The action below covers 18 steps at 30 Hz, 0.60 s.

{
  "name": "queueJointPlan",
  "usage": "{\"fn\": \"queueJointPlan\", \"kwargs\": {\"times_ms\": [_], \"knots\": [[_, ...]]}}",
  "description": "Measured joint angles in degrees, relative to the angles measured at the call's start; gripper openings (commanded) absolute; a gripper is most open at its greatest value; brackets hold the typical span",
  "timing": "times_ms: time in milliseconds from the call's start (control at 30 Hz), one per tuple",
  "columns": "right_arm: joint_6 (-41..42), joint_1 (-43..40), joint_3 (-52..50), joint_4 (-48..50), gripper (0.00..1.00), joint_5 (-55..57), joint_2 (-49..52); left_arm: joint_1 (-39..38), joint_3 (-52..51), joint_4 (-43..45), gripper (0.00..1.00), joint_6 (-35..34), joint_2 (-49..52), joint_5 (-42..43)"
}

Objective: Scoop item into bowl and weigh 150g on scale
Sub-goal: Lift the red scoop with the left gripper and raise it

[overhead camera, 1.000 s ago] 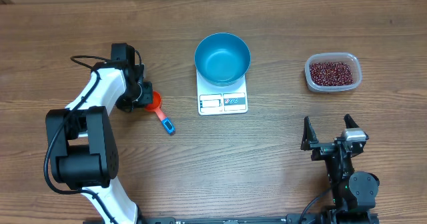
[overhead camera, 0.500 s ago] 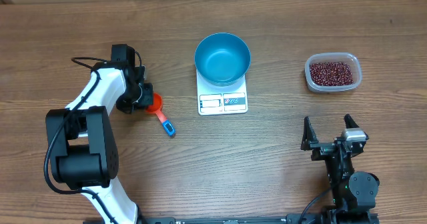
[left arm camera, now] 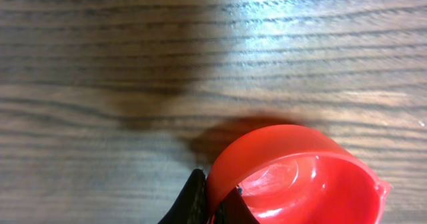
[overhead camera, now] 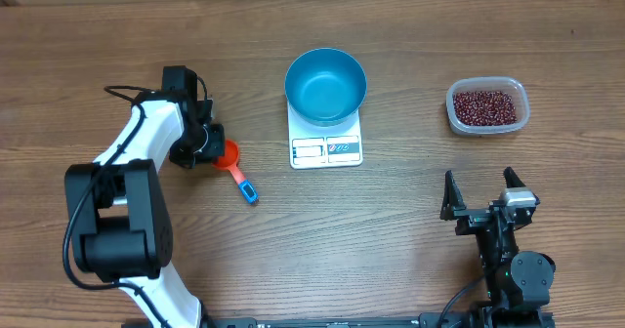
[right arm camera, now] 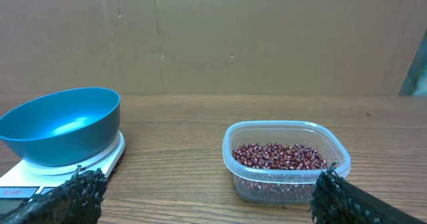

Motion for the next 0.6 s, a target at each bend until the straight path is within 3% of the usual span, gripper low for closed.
{"fn": "queueJointPlan", "kwargs": {"times_ms": [600], "knots": [[-0.02,0.00,0.00,0.02,1.00,0.00,0.00,0.00,0.00,-2.64,0.04,-0.02,-16.65,0.00]]}}
